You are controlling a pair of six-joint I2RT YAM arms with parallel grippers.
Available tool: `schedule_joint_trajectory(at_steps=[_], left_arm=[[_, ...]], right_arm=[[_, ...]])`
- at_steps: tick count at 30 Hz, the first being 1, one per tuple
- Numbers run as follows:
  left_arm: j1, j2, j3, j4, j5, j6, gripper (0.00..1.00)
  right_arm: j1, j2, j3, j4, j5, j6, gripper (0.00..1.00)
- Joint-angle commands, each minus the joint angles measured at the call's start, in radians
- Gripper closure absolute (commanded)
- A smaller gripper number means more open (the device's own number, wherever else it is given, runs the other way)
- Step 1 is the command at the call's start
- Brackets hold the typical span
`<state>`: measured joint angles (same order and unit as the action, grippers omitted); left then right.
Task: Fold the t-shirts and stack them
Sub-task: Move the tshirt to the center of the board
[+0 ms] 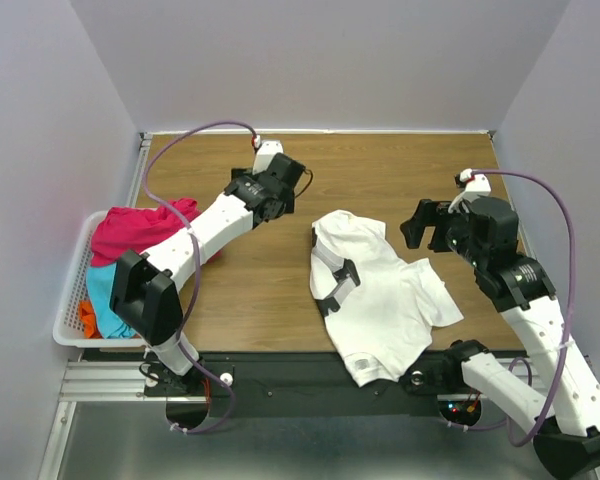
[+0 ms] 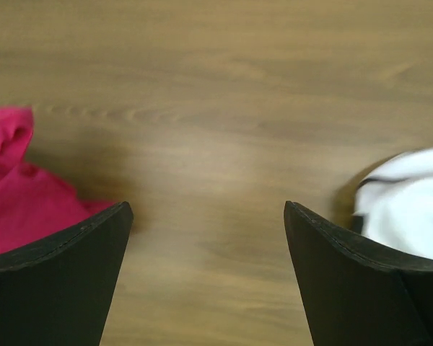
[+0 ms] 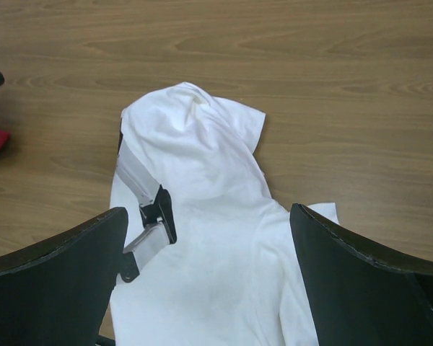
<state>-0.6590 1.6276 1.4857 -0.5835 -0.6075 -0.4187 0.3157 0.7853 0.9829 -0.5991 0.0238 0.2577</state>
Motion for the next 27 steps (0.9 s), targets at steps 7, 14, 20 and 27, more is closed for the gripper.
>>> schedule_joint_trajectory(at_steps=[7, 14, 20, 27], left_arm=[[-0.017, 0.058, -0.243, -0.265, -0.325, -0.072, 0.02], [-0.005, 0.173, -0.297, -0.206, -0.494, -0.063, 0.02], [0.039, 0.261, -0.294, -0.19, -0.578, -0.052, 0.02], [0.065, 0.265, -0.298, -0.128, -0.618, -0.012, 0.35]], right_arm=[[0.008, 0.014, -0.052, 0.021, -0.064, -0.015, 0.0], [0.008, 0.009, -0.056, 0.022, -0.091, -0.032, 0.0], [0.006, -0.003, -0.059, 0.021, -0.094, -0.038, 0.0], [0.008, -0.009, -0.061, 0.021, -0.096, -0.034, 0.0]])
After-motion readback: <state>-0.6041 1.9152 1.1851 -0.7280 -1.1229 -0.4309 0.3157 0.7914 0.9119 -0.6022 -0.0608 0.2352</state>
